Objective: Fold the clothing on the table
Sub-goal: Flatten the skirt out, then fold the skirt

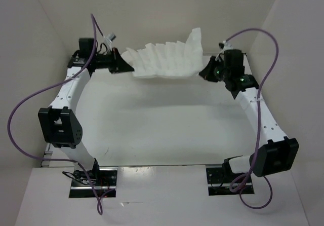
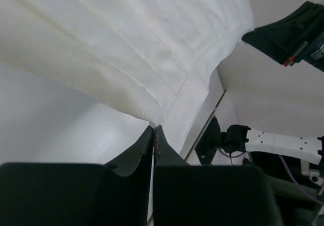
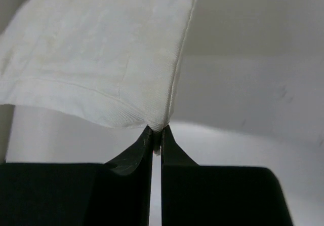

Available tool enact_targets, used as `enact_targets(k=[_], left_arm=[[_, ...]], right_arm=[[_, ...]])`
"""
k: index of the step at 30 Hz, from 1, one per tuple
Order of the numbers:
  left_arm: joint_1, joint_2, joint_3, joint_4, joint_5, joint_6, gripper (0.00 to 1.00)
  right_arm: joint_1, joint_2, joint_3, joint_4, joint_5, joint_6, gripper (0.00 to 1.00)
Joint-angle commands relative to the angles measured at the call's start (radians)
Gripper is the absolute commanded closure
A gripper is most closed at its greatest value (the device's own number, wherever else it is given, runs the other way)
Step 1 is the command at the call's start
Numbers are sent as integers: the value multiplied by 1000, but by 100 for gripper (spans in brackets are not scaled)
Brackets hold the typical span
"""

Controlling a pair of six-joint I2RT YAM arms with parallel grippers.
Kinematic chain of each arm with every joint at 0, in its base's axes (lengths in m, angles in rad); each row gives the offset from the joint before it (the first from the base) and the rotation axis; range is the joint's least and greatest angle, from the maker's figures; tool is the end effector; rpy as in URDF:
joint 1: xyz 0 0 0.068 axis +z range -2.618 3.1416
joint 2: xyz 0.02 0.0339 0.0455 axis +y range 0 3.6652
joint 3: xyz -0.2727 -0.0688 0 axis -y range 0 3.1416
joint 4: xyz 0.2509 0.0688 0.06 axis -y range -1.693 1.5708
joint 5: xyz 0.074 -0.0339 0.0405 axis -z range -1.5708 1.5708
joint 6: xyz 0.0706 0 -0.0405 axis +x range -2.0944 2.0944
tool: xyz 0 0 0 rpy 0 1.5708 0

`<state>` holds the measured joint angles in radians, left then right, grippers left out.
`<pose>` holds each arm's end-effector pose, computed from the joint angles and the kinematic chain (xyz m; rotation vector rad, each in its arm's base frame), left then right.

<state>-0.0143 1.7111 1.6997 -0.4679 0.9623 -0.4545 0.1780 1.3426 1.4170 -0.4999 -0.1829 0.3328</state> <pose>0.4103 -0.0638 0.3879 0.1782 2.0456 -1.2700 0.3271 0.0719 0.3984 0.0372 2.0249 0.5087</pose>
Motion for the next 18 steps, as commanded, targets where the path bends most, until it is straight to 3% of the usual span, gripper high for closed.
enact_targets(k=[1,2,6,9,18], left_arm=[[14,53,-249,-11,-43,17,99],[14,41,-381,-11,-43,17,99],[5,9,-642,-66,-60,54,99],[5,-82,-750,-127,-73,65,99],[5,-226,-735,-366,-97,102,99]], right_arm=[[-6,6,-267,-39,-105,102,100],[18,6,-318,-66,-142,121,100],[102,-49,-481,-220,-158,175,100],[118,-118,-516,-333,-207,204,100],[244,-230,-527,-483,-294,331,100]])
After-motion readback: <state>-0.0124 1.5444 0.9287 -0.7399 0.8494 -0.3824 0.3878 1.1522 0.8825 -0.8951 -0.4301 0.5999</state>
